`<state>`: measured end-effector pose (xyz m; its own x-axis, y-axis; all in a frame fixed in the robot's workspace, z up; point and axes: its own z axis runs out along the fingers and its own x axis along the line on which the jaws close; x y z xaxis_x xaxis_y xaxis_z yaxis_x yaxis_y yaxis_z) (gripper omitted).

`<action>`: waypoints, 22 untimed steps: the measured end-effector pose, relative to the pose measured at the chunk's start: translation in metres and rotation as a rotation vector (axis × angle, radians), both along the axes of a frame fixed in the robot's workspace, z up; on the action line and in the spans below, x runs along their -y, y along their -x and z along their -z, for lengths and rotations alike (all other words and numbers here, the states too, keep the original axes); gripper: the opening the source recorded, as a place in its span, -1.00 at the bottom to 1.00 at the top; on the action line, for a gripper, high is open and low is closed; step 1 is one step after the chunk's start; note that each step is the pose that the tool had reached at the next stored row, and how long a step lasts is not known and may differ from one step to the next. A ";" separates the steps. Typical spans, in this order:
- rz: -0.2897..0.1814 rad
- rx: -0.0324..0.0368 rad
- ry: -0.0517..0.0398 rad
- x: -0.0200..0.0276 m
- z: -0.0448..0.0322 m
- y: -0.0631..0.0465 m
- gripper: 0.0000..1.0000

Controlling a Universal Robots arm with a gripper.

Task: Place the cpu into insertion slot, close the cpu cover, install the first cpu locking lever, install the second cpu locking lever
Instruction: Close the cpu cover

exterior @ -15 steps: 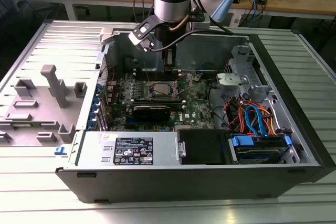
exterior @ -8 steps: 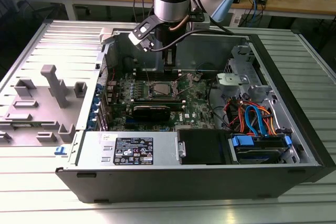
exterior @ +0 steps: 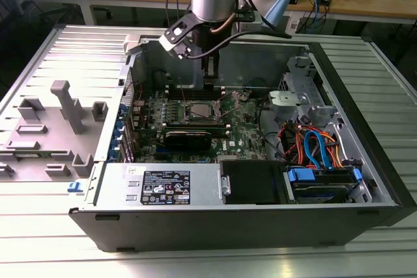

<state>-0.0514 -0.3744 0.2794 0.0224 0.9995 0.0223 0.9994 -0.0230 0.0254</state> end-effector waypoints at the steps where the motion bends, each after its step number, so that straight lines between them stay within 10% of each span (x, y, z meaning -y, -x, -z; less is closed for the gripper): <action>1: 0.000 0.0000 0.0000 0.0000 -0.0016 0.000 -0.79; 22: 0.000 0.0000 0.0000 0.0000 -0.0067 -0.004 -0.79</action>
